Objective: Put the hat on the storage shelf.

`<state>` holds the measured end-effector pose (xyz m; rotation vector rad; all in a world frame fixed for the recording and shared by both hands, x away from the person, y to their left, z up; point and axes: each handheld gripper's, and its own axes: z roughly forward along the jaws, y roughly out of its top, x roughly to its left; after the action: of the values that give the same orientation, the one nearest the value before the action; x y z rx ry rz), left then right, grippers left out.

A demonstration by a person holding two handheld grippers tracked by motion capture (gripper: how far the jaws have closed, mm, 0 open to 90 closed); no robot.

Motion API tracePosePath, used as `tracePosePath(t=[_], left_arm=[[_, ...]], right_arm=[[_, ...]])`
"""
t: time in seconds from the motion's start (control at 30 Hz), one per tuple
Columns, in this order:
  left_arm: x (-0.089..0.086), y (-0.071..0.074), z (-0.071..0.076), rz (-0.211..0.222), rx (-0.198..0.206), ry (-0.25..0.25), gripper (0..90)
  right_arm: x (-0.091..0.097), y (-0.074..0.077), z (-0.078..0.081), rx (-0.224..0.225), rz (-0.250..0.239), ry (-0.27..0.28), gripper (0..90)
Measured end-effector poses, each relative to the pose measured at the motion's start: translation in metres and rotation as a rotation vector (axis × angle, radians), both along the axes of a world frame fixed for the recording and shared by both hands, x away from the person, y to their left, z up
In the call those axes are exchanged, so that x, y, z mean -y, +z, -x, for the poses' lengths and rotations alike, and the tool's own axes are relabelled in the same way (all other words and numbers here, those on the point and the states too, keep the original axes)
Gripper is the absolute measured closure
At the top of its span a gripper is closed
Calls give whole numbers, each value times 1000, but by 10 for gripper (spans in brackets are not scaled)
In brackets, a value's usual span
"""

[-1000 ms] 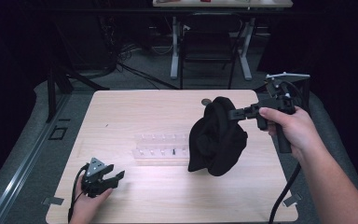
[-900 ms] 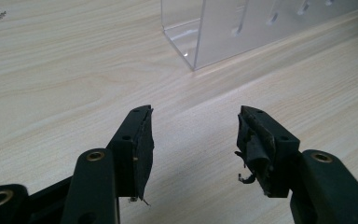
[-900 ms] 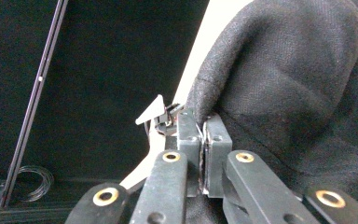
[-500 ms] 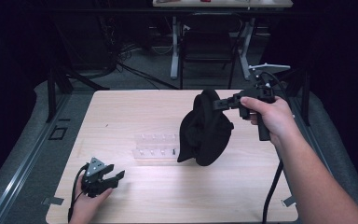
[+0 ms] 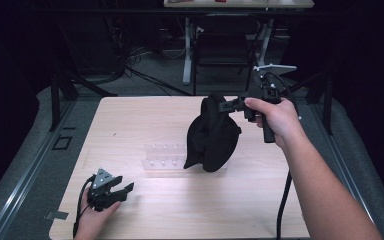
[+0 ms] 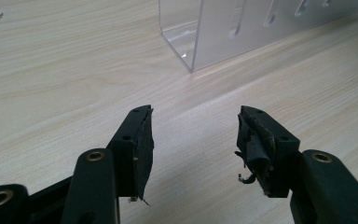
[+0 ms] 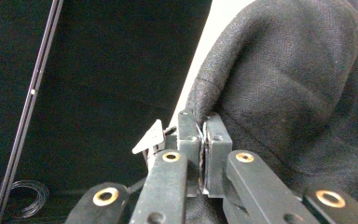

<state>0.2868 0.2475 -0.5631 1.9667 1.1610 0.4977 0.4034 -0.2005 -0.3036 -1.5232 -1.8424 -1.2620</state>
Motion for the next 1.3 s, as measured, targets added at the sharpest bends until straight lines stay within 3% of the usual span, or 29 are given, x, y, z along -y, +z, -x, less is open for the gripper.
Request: tracePosePath(t=[0.4, 0.7, 0.83, 1.1, 1.2, 1.3], left_arm=[[1, 0, 0, -2, 4, -5, 457], [8, 2, 1, -8, 14, -26, 457], [11, 5, 2, 20, 16, -34, 457], [26, 23, 5, 50, 61, -89, 463], [36, 34, 5, 60, 67, -135, 490], [47, 42, 1, 39, 90, -160, 501]], right_arm=[[-5, -8, -12, -17, 22, -17, 883], [-13, -9, -15, -7, 6, -18, 882], [-20, -9, -15, 1, -6, -10, 881], [-30, -15, -18, 7, -58, -6, 876], [-33, -15, -19, 9, -61, -9, 873], [-34, -15, -18, 11, -62, -8, 870]])
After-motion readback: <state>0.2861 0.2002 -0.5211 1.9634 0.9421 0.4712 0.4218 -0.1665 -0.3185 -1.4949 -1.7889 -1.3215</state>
